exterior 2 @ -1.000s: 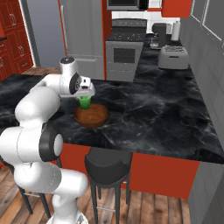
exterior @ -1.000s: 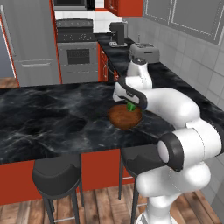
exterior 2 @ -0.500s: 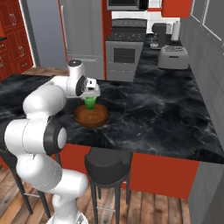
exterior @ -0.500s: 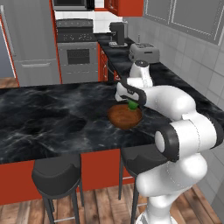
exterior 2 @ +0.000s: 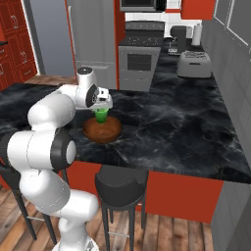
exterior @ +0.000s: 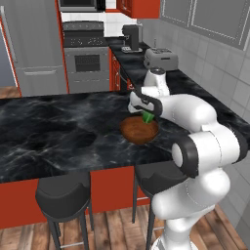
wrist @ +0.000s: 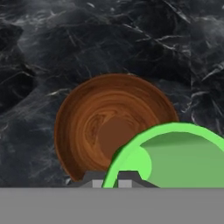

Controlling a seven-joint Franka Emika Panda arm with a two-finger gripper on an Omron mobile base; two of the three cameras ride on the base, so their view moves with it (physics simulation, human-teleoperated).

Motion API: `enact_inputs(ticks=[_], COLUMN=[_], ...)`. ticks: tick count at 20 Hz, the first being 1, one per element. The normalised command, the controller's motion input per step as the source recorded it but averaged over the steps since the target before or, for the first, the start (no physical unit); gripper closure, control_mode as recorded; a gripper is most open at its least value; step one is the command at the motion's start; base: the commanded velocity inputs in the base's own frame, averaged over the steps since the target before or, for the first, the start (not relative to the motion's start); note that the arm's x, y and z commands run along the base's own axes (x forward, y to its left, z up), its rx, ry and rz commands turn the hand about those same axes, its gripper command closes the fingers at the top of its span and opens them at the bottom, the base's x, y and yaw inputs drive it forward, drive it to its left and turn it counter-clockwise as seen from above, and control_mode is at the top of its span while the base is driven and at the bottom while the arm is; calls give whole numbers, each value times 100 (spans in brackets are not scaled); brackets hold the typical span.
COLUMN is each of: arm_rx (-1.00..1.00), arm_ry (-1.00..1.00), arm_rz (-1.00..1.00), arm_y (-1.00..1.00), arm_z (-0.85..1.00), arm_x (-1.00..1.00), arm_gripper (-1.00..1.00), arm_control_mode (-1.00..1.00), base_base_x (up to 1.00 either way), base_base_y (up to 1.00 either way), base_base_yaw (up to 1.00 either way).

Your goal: Place the cup inside the bowl on the dining table and move the bowl to any counter.

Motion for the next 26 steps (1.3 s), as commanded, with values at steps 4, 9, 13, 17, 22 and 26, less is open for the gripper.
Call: enact_inputs(ticks=[4,9,13,17,22,26], arm_rx=[0,0,0,0,0,0], arm_ry=[0,-1,-3,-4,-4,-4], arm_rz=[0,0,0,0,0,0], arm_y=[0,0,0,0,0,0], arm_z=[-40,-29,-22,-23,-28,-23], arm_x=[0,0,2,0,0,0], arm_gripper=[100,100,100,100,100,100], arm_control_mode=[-100,-100,-100,-100,-100,-100], base_base_x=[0,0,0,0,0,0], base_base_y=[0,0,0,0,0,0], base_base_yaw=[0,0,0,0,0,0])
